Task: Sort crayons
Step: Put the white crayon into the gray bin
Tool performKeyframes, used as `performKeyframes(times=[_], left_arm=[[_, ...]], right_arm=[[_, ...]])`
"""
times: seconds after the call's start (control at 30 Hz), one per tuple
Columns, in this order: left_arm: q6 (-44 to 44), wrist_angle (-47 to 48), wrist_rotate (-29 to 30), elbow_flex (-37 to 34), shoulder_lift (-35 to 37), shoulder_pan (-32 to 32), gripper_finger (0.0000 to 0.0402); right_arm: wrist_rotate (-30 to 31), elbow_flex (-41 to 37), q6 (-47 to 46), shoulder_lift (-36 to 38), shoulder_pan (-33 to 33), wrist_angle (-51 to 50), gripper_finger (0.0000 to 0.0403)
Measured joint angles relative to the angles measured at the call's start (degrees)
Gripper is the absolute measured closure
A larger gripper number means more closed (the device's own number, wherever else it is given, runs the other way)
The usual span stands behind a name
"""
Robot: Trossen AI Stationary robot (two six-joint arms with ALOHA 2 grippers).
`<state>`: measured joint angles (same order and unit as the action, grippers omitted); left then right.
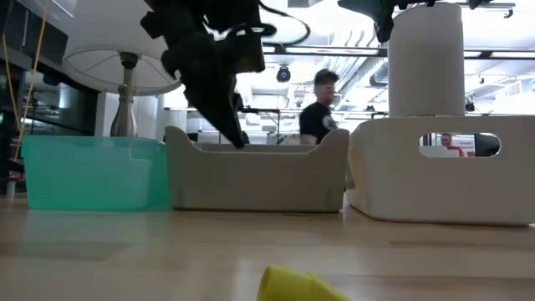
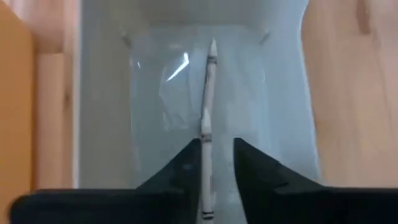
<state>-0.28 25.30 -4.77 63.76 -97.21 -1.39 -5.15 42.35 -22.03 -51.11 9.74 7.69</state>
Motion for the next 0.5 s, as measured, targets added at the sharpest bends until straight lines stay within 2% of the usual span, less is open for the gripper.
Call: performKeyframes(times=[0.13,0.27,0.37,0.5], left_arm=[[-0.4,4.7,0.4,1.9,2.3,1.2,0.0249],[-1.6,11.0,0.4,4.4,8.4,3.8,0.0219],[-4.8,10.8,0.5,4.3,15.5,6.0,0.0213],[-6.9,2.8,2.0,2.4,25.9,7.7,0.0218]], right_arm=[[0.0,0.0,0.0,0.0,0.0,-0.2,0.0224],[0.4,0.0,0.0,0.0,0.0,-0.2,0.0224],[0.6,0.0,0.0,0.0,0.0,0.3,0.0224],[1.7,0.0,0.0,0.0,0.0,0.3,0.0224]])
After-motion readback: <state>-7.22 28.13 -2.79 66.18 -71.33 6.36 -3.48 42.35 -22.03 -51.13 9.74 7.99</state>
